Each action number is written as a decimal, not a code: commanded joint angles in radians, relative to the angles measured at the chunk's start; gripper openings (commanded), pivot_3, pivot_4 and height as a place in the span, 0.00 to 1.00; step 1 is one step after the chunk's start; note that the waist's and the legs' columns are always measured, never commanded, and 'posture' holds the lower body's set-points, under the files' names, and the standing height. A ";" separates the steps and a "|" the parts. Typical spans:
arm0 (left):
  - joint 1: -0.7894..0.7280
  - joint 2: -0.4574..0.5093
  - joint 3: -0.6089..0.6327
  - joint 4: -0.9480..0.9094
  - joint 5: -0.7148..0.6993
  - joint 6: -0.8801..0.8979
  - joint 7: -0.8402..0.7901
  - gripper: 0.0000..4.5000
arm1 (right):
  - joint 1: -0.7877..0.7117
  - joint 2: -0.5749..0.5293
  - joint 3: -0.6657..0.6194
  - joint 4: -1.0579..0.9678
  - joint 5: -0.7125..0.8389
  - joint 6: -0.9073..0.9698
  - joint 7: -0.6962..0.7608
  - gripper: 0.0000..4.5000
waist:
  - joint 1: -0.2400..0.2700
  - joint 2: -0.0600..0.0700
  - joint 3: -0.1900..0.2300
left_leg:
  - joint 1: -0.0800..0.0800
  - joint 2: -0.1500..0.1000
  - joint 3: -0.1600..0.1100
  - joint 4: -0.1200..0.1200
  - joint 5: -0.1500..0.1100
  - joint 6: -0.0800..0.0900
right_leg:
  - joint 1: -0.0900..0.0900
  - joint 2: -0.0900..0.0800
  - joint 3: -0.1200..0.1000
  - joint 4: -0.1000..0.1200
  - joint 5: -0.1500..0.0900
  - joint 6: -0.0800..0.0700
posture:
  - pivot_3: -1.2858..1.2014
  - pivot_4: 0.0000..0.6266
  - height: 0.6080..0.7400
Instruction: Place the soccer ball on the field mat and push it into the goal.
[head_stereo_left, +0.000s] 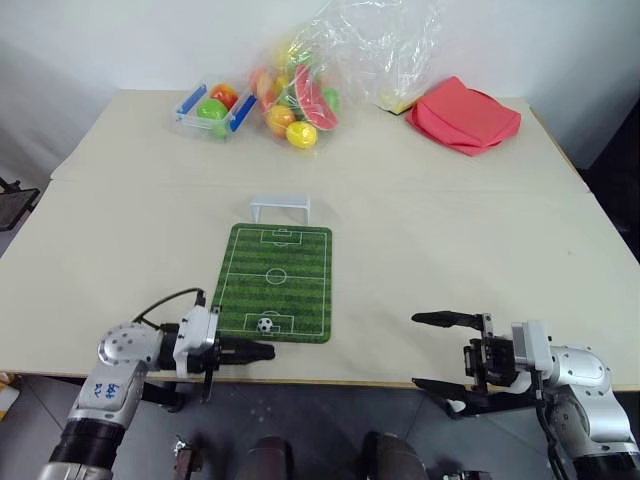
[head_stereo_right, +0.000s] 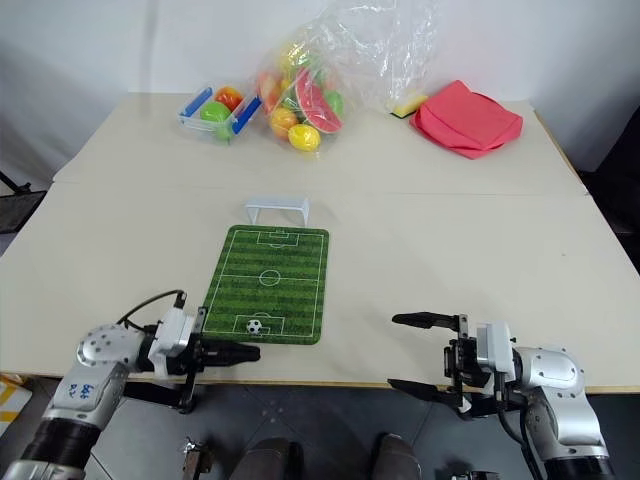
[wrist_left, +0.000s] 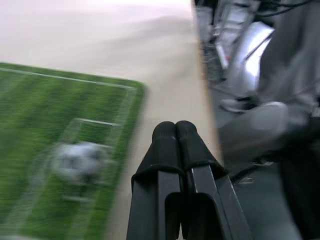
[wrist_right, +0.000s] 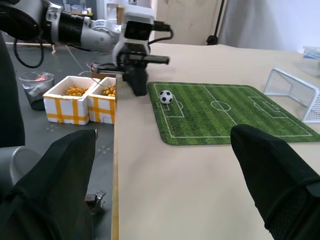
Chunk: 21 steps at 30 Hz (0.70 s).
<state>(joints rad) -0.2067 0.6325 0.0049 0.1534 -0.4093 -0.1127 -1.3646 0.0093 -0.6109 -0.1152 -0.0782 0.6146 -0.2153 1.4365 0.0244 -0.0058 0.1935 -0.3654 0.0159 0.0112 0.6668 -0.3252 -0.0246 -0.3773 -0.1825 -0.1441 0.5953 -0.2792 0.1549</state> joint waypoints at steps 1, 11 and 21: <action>-0.059 -0.019 -0.010 0.068 0.026 -0.028 0.006 0.01 | 0.023 0.001 -0.023 -0.052 0.004 -0.011 -0.024 1.00 | 0.001 0.000 0.000 | 0.000 0.000 0.000 0.000 0.000 0.000 | 0.000 0.000 0.000 0.000 0.000 0.000 | 0.52 0.24 1.00; -0.401 -0.141 0.002 0.494 0.172 -0.201 0.200 0.01 | 0.050 0.051 -0.033 -0.109 -0.020 -0.009 -0.159 1.00 | 0.003 0.000 0.000 | -0.001 0.000 0.000 0.002 0.000 0.000 | 0.000 0.000 0.000 0.000 0.000 0.001 | 0.52 0.24 1.00; -0.412 -0.103 0.137 0.450 0.026 -0.186 0.145 0.01 | -0.006 0.185 -0.024 -0.139 -0.091 0.023 -0.469 1.00 | -0.029 -0.001 0.000 | -0.001 0.000 0.001 -0.002 0.000 0.000 | -0.001 0.000 0.000 -0.001 0.001 0.001 | 0.52 0.24 1.00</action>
<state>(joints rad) -0.6533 0.4896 0.0998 0.6633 -0.3389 -0.3166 -1.1989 0.0063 -0.4332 -0.1256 -0.1800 0.5286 -0.1905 0.9972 -0.0043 -0.0066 0.1931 -0.3660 0.0156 0.0123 0.6649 -0.3251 -0.0243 -0.3787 -0.1824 -0.1441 0.5942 -0.2785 0.1559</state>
